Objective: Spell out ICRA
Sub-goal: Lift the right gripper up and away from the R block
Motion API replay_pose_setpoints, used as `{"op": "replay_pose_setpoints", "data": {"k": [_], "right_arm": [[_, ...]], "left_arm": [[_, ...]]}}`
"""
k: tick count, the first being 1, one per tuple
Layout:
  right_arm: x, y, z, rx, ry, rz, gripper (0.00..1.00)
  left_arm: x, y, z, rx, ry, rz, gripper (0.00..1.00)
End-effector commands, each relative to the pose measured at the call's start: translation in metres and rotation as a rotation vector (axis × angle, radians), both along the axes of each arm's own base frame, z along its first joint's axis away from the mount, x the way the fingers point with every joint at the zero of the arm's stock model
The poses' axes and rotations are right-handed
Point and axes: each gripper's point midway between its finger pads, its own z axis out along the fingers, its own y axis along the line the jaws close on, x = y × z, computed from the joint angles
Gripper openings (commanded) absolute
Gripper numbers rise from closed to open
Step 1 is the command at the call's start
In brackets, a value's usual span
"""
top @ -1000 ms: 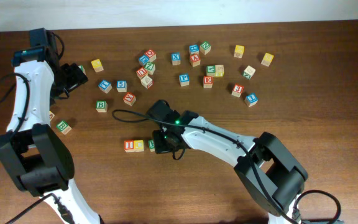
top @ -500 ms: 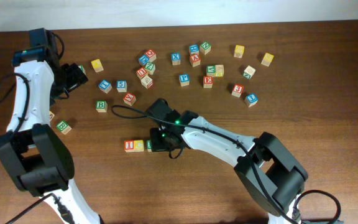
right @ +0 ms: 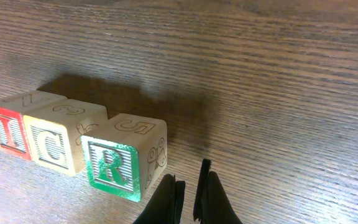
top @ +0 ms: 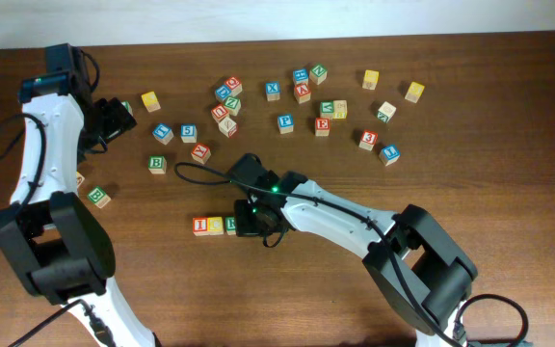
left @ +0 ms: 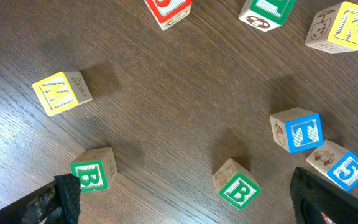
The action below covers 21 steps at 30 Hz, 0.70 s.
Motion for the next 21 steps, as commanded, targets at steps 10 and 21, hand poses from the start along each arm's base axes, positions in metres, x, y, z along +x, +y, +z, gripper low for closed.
{"op": "replay_pose_setpoints", "data": {"k": [10, 21], "right_arm": [[-0.001, 0.013, 0.003, 0.06, 0.029, -0.034, 0.04], [0.003, 0.017, 0.005, 0.082, 0.012, -0.042, 0.04]], "left_arm": [[0.001, 0.003, -0.001, -0.002, -0.001, 0.005, 0.99], [0.001, 0.003, -0.001, -0.002, -0.001, 0.005, 0.99]]}}
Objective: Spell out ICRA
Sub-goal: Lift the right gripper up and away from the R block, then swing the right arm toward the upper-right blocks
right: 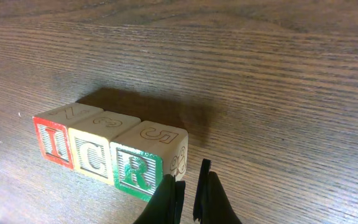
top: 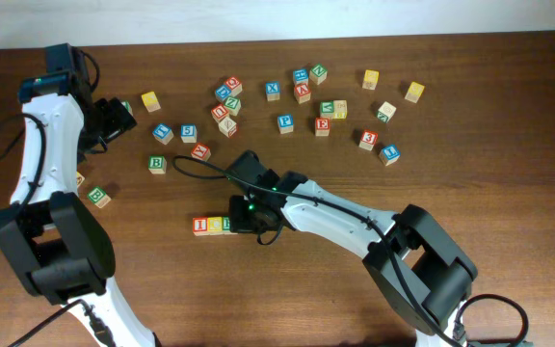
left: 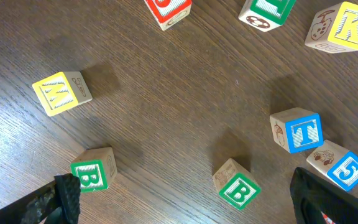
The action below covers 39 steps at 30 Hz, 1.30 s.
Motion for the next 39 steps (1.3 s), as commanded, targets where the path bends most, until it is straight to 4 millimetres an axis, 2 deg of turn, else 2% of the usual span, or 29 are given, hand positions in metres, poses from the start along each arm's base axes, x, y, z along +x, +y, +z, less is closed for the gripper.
{"op": "replay_pose_setpoints", "data": {"k": [1, 14, 17, 20, 24, 28, 33, 36, 39], "right_arm": [[-0.002, 0.002, -0.002, 0.002, 0.01, -0.004, 0.04], [0.003, 0.003, -0.001, 0.005, -0.014, -0.009, 0.04], [0.01, -0.015, -0.008, -0.092, -0.058, -0.042, 0.04], [0.018, -0.042, -0.014, -0.232, -0.117, -0.078, 0.04], [0.028, -0.072, -0.016, -0.399, -0.209, -0.035, 0.05], [0.033, -0.08, -0.014, -0.457, -0.26, 0.035, 0.05], [0.038, -0.086, -0.014, -0.465, -0.262, 0.022, 0.05], [0.048, -0.098, -0.014, -0.47, -0.253, -0.015, 0.05], [0.057, -0.111, -0.014, -0.478, -0.244, -0.039, 0.09]], "left_arm": [[0.001, 0.003, -0.001, -0.002, -0.001, 0.005, 0.99], [0.001, 0.003, -0.001, -0.002, -0.001, 0.005, 0.99], [0.001, 0.003, -0.001, -0.002, -0.001, 0.005, 0.99], [0.001, 0.003, -0.001, -0.002, -0.001, 0.005, 0.99], [0.001, 0.003, -0.001, -0.002, -0.001, 0.005, 0.99], [0.001, 0.003, -0.001, -0.002, -0.001, 0.005, 0.99], [0.001, 0.003, -0.001, -0.002, -0.001, 0.005, 0.99], [0.001, 0.003, -0.001, -0.002, -0.001, 0.005, 0.98], [0.001, 0.003, -0.001, -0.002, -0.001, 0.005, 0.99]]}}
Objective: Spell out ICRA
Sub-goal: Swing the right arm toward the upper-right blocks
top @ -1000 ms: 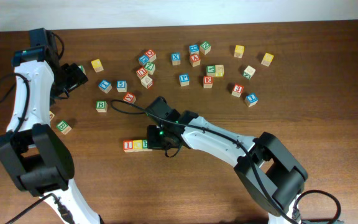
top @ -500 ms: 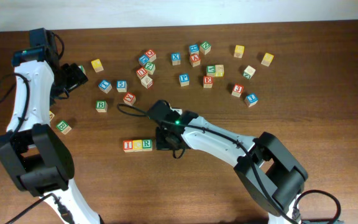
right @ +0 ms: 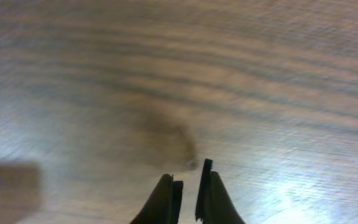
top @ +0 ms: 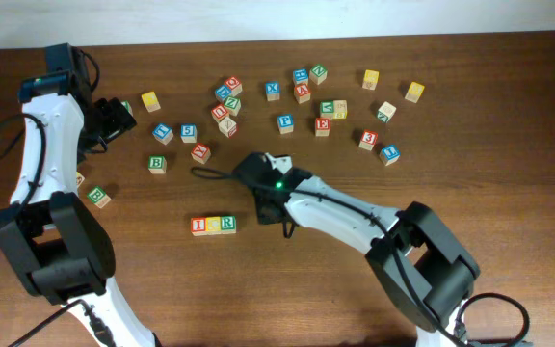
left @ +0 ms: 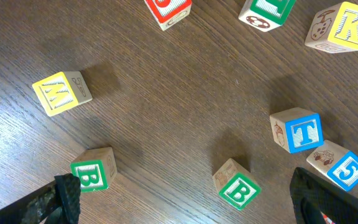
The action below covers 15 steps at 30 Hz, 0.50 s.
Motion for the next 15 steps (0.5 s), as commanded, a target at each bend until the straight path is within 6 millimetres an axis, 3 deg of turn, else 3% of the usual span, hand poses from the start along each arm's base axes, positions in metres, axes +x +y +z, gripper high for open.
{"op": "replay_pose_setpoints", "data": {"k": [1, 4, 7, 9, 11, 15], "right_arm": [[0.016, -0.024, -0.001, -0.037, -0.009, -0.022, 0.1], [0.024, -0.037, -0.002, -0.05, -0.003, -0.017, 0.13], [0.025, -0.046, -0.003, -0.06, 0.01, -0.035, 0.5], [0.024, -0.05, -0.003, -0.068, 0.021, -0.041, 0.68], [0.021, -0.052, -0.004, -0.076, 0.031, -0.041, 0.96], [0.021, -0.052, -0.004, -0.076, 0.031, -0.042, 0.98]], "left_arm": [[0.001, 0.003, 0.0, -0.002, -0.001, 0.005, 0.99], [0.001, 0.003, -0.001, -0.003, -0.001, 0.005, 0.99], [0.001, 0.003, 0.0, -0.002, -0.001, 0.005, 0.99], [0.001, 0.003, 0.0, -0.002, -0.001, 0.005, 0.99], [0.001, 0.003, -0.001, -0.003, -0.001, 0.005, 0.99], [0.001, 0.003, 0.0, -0.002, -0.001, 0.005, 0.99]]}}
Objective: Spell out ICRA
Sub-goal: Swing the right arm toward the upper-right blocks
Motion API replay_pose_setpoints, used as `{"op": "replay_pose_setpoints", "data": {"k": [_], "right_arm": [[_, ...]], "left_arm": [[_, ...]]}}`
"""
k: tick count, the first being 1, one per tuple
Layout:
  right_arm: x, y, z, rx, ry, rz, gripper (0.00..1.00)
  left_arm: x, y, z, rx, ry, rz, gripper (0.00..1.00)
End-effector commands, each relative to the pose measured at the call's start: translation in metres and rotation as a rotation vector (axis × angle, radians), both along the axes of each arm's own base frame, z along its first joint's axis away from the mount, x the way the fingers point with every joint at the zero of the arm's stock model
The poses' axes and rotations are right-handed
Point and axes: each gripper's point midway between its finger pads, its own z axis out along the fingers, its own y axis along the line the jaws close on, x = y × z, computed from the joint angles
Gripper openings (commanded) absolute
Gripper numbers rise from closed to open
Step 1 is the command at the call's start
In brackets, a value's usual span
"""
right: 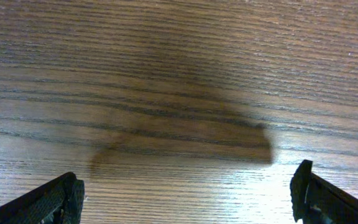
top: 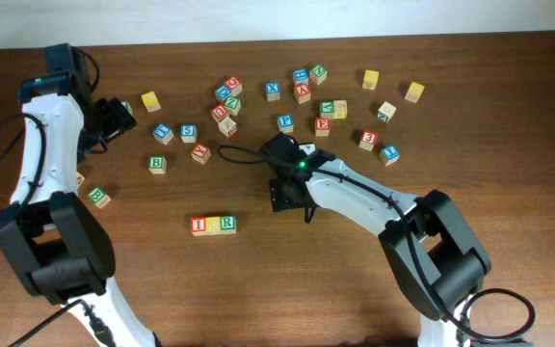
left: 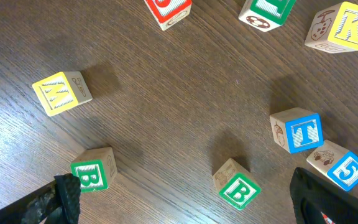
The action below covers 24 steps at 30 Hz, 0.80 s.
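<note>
A row of three blocks, red I (top: 199, 226), yellow C (top: 213, 225) and green R (top: 227, 224), lies on the brown table. My right gripper (top: 287, 196) hangs open to the right of the row, apart from it, with bare wood (right: 185, 124) under it. A red A block (top: 303, 93) sits among the loose blocks at the back. My left gripper (top: 114, 120) is open at the far left, above two green B blocks (left: 92, 174), (left: 237, 188), with nothing between its fingers.
Loose letter blocks are scattered across the back of the table (top: 470, 116). In the left wrist view lie a yellow W (left: 58, 93), a blue T (left: 300, 132), a blue 5 (left: 347, 168) and a yellow K (left: 347, 26).
My right gripper has moved right and back, away from the I C R row, and has opened wide. The left arm has not moved.
My right gripper stood shut right beside the R block at the end of the row, then still shut close by it. Later it was shut over bare wood to the right of the row. Now it is farther right and open. The left arm stayed still.
</note>
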Motion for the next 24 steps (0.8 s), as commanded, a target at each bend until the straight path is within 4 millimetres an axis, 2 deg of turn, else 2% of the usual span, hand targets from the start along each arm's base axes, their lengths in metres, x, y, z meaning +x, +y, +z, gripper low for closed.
{"op": "replay_pose_setpoints", "data": {"k": [1, 13, 16, 24], "right_arm": [[0.001, -0.004, -0.002, -0.018, -0.003, -0.008, 0.98], [0.006, -0.007, 0.0, -0.035, -0.03, -0.013, 0.98], [0.014, -0.018, 0.004, -0.1, -0.08, -0.029, 0.98], [0.014, -0.019, 0.004, -0.108, -0.076, -0.01, 0.98]], "left_arm": [[0.001, 0.003, -0.001, -0.002, -0.001, 0.005, 0.99], [0.001, 0.003, -0.001, -0.002, -0.001, 0.005, 0.99], [0.001, 0.003, -0.001, -0.002, -0.001, 0.005, 0.99], [0.001, 0.003, -0.001, -0.002, -0.001, 0.005, 0.99]]}}
